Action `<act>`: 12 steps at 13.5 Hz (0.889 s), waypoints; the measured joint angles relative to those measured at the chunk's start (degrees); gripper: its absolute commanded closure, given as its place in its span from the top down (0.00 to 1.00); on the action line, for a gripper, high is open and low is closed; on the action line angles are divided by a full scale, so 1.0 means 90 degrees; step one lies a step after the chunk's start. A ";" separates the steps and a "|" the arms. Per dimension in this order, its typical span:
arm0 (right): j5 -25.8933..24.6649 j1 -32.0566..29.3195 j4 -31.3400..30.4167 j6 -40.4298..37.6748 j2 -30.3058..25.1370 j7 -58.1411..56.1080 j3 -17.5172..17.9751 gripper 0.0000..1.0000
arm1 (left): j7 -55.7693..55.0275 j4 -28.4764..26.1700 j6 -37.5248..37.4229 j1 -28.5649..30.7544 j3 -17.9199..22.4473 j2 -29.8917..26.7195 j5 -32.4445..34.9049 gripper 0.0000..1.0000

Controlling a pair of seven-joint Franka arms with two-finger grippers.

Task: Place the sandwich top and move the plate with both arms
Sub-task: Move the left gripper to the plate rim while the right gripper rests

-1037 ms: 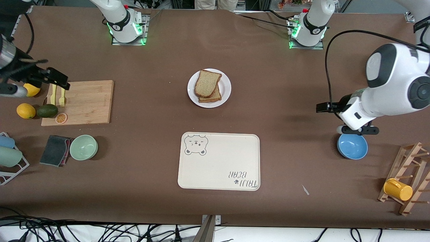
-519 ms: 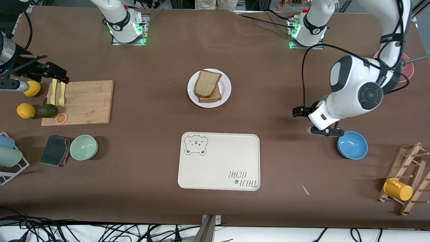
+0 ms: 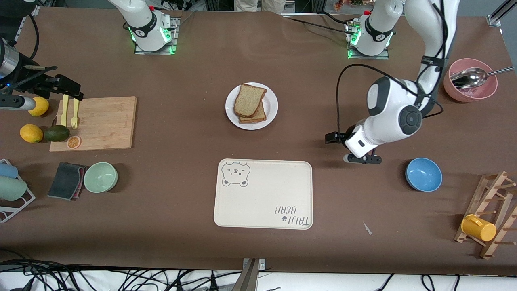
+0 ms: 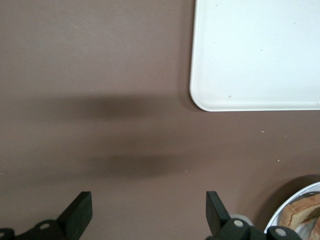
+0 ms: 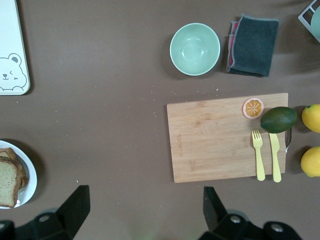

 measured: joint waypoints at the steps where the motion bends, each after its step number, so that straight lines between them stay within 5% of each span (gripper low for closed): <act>1: 0.0000 0.0005 0.0000 0.0001 0.0000 -0.0001 0.0002 1.00 | 0.0000 -0.0106 0.0203 -0.0024 -0.0117 0.0033 -0.0116 1.00; 12: 0.0000 0.0025 0.0000 0.0002 0.0000 -0.0002 0.0004 1.00 | 0.0451 -0.0750 0.0624 -0.0305 -0.1082 0.0108 -0.2956 1.00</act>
